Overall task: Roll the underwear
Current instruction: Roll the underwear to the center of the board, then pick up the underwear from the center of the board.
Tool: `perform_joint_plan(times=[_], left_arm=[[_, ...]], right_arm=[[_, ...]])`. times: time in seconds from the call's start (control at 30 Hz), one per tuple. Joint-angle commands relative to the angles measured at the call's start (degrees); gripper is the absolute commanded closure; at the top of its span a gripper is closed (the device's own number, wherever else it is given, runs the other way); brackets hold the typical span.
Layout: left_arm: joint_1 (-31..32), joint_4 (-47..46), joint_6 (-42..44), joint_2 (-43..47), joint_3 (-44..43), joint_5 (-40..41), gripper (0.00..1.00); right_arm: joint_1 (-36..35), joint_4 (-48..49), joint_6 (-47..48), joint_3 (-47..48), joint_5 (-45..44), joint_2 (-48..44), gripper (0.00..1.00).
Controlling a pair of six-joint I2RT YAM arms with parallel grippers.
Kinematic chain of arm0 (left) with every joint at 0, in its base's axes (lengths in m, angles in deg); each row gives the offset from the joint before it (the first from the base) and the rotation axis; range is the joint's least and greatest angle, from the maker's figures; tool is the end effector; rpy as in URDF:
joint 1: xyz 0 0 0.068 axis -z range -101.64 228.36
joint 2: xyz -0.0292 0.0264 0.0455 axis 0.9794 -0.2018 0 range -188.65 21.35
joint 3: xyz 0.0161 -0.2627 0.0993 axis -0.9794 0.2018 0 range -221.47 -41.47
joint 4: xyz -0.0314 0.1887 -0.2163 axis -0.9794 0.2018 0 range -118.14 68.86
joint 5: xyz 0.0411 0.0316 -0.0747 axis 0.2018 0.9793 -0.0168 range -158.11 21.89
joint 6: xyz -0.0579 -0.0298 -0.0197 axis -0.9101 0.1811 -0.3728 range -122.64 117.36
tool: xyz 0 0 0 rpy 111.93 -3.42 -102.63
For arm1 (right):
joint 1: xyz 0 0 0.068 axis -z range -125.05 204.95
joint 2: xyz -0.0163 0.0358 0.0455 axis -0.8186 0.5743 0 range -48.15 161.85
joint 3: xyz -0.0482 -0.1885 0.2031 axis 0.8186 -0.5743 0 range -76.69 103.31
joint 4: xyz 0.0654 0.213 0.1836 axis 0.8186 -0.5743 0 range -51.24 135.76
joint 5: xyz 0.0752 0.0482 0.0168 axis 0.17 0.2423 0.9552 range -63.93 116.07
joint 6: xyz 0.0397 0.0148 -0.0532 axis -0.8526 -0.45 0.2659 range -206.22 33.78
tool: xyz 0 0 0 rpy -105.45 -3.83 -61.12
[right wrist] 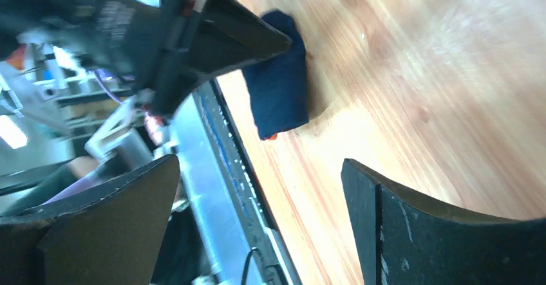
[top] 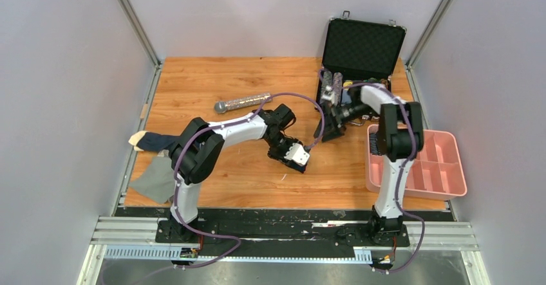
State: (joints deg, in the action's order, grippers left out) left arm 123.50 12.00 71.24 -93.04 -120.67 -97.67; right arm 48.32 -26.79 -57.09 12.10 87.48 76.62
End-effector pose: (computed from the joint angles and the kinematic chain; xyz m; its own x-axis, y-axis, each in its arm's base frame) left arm 0.2785 -0.3179 0.1355 0.4877 0.6947 -0.5288 0.8511 -0.5132 0.1108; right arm 0.3923 0.0939 0.1303 -0.9307 -0.3427 -0.1277 -0.2646 0.3902 0.8819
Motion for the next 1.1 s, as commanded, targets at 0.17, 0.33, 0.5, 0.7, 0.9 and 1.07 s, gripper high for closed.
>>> perform_joint_plan(times=[0.17,0.33,0.5,0.7,0.9,1.07], left_arm=[[-0.16,15.35,-7.44,-9.00,-5.35,-5.01,1.00],[-1.03,21.35,-9.40,-12.70,-10.30,-8.21,1.00],[-1.93,23.47,-13.17,-14.68,-13.86,-10.51,1.00],[-2.59,23.13,-17.07,-15.67,-14.68,-12.56,1.00],[-3.49,21.16,-22.00,-16.11,-13.72,-15.23,1.00],[-3.66,19.50,-24.32,-15.79,-12.54,-15.84,1.00]], right_arm=[[17.21,20.48,-8.74,-3.56,-3.55,-35.81,0.00],[17.67,58.01,-8.89,-31.42,-12.49,-64.81,0.00],[1.72,40.60,13.86,-39.07,-7.34,-75.94,0.15],[-13.21,31.72,21.60,-45.03,-11.83,-75.76,0.37],[-23.70,42.84,24.71,-50.74,-22.47,-69.68,0.42],[-27.77,52.82,21.19,-50.21,-28.06,-61.75,0.41]])
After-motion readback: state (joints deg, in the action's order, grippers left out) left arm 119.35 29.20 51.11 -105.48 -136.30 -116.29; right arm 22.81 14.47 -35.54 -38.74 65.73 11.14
